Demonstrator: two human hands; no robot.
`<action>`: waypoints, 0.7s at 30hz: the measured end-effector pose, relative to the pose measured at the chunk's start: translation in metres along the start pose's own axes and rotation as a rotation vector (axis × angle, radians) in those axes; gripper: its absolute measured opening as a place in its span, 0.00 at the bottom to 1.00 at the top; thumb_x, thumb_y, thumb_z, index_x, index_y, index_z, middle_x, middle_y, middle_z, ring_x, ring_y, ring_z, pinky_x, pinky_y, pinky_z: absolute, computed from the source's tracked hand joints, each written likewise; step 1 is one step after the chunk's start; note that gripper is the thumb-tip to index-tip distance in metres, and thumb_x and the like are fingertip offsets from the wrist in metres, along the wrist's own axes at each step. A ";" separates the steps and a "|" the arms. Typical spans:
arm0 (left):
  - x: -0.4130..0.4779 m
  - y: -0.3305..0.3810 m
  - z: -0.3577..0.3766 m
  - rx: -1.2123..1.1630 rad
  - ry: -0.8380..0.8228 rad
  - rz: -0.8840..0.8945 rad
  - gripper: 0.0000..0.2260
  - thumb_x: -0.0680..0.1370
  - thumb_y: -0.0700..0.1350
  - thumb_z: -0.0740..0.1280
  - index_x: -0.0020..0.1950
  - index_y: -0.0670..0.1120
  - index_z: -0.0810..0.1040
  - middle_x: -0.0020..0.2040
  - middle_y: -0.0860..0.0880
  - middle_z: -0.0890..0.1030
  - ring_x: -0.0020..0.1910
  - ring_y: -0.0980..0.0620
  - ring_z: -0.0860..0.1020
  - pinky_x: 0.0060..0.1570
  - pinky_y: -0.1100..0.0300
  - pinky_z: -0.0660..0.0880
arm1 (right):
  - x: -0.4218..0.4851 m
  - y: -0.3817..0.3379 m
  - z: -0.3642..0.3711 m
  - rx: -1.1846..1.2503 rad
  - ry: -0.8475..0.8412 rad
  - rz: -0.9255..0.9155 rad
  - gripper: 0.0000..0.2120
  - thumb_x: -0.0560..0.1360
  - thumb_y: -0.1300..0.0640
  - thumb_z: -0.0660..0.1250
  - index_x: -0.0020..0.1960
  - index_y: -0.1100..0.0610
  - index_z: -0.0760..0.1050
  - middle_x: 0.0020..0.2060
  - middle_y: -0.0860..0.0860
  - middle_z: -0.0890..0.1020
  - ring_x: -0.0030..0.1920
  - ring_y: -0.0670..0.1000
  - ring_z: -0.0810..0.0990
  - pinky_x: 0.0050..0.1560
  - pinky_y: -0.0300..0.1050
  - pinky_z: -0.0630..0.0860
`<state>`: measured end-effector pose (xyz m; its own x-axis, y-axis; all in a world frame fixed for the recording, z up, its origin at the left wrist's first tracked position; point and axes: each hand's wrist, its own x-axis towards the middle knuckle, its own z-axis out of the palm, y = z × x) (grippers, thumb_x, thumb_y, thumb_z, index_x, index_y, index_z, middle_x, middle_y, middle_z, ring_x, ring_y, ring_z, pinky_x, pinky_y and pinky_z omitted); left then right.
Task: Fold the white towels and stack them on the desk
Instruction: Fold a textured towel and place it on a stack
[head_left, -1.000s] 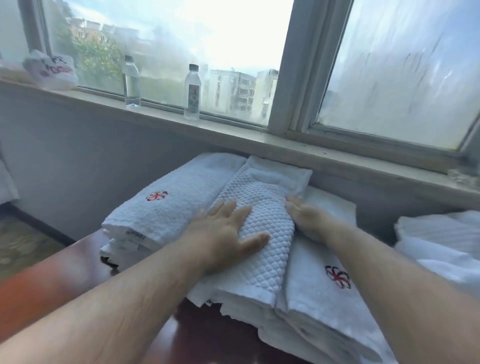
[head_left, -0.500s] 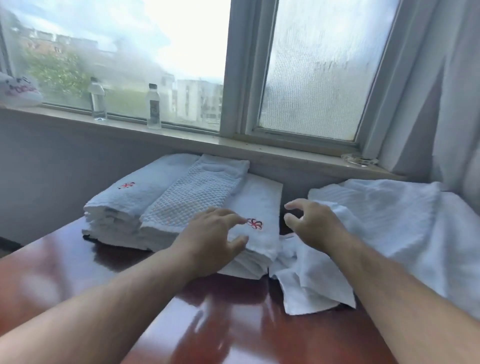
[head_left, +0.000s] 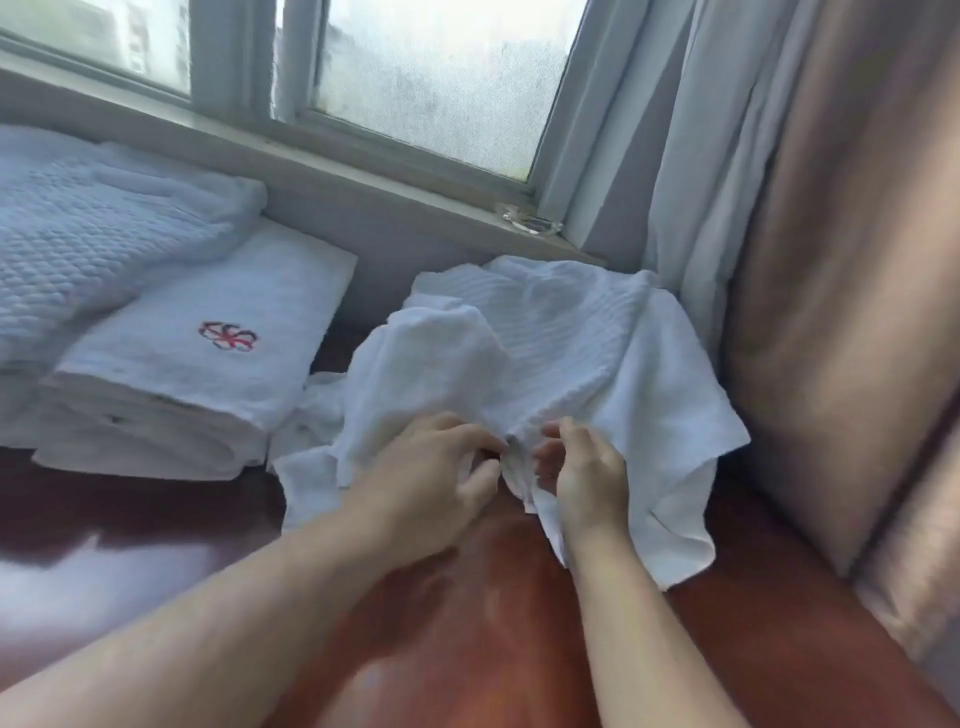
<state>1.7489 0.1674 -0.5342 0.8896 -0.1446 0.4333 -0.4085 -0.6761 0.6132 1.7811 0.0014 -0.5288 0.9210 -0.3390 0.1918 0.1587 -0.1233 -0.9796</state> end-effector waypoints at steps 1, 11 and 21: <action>0.002 -0.008 0.007 0.036 0.021 -0.013 0.14 0.80 0.53 0.64 0.66 0.59 0.79 0.62 0.58 0.78 0.65 0.56 0.71 0.66 0.62 0.65 | 0.002 0.010 0.002 0.062 -0.007 0.039 0.12 0.80 0.55 0.63 0.43 0.58 0.81 0.29 0.49 0.80 0.33 0.51 0.77 0.32 0.42 0.74; 0.017 -0.039 0.018 0.121 0.080 -0.029 0.19 0.76 0.52 0.65 0.67 0.57 0.77 0.60 0.58 0.79 0.61 0.54 0.73 0.63 0.57 0.69 | 0.022 0.033 0.004 0.270 -0.026 0.117 0.19 0.81 0.41 0.61 0.59 0.55 0.78 0.45 0.55 0.86 0.43 0.52 0.87 0.39 0.41 0.79; 0.016 -0.042 0.016 0.035 0.148 -0.094 0.17 0.76 0.46 0.67 0.64 0.57 0.78 0.53 0.59 0.77 0.49 0.58 0.71 0.49 0.63 0.65 | 0.054 -0.021 0.014 -0.197 -0.093 0.434 0.32 0.70 0.23 0.62 0.52 0.52 0.78 0.37 0.54 0.87 0.39 0.57 0.88 0.40 0.55 0.85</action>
<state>1.7830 0.1820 -0.5633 0.8826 0.0268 0.4694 -0.3154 -0.7067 0.6334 1.8322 -0.0012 -0.4992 0.9165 -0.3149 -0.2469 -0.3094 -0.1664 -0.9363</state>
